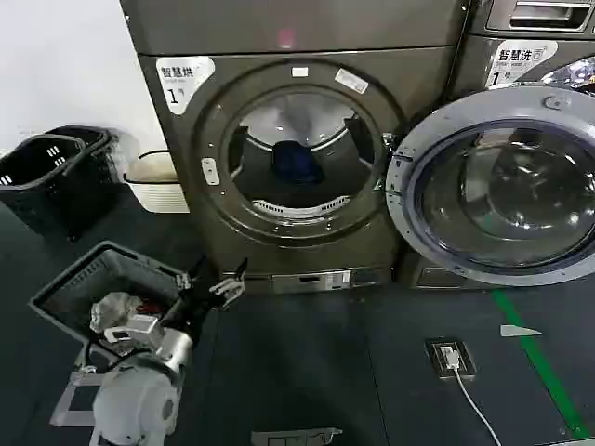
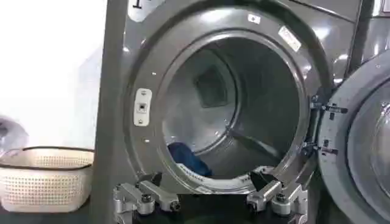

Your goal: Grasp the clothes from the dryer.

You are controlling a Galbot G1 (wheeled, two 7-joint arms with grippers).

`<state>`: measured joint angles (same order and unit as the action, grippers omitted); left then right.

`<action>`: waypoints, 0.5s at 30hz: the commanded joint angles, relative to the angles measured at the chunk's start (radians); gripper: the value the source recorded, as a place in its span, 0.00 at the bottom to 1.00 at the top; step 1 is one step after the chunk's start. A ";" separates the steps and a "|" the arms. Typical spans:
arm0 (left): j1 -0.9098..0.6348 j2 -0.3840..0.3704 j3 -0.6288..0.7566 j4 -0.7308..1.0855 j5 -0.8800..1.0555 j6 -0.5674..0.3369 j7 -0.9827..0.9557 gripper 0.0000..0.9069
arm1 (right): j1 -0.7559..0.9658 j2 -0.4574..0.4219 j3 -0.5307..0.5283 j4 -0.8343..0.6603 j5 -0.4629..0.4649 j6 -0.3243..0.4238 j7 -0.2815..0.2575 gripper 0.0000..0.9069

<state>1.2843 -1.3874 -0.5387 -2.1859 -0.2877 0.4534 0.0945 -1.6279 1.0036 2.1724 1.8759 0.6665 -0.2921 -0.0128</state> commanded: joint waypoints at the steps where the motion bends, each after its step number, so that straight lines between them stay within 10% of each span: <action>1: -0.001 -0.003 0.008 -0.005 0.005 0.004 0.035 1.00 | -0.006 0.001 0.002 0.002 0.027 0.041 -0.004 1.00; 15: 0.028 -0.045 0.108 -0.007 0.088 -0.039 -0.117 1.00 | 0.002 0.004 0.002 0.008 0.056 0.065 0.007 1.00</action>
<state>1.2969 -1.4185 -0.4721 -2.1923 -0.2369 0.4218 0.0248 -1.6285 1.0061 2.1778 1.8802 0.7156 -0.2355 -0.0067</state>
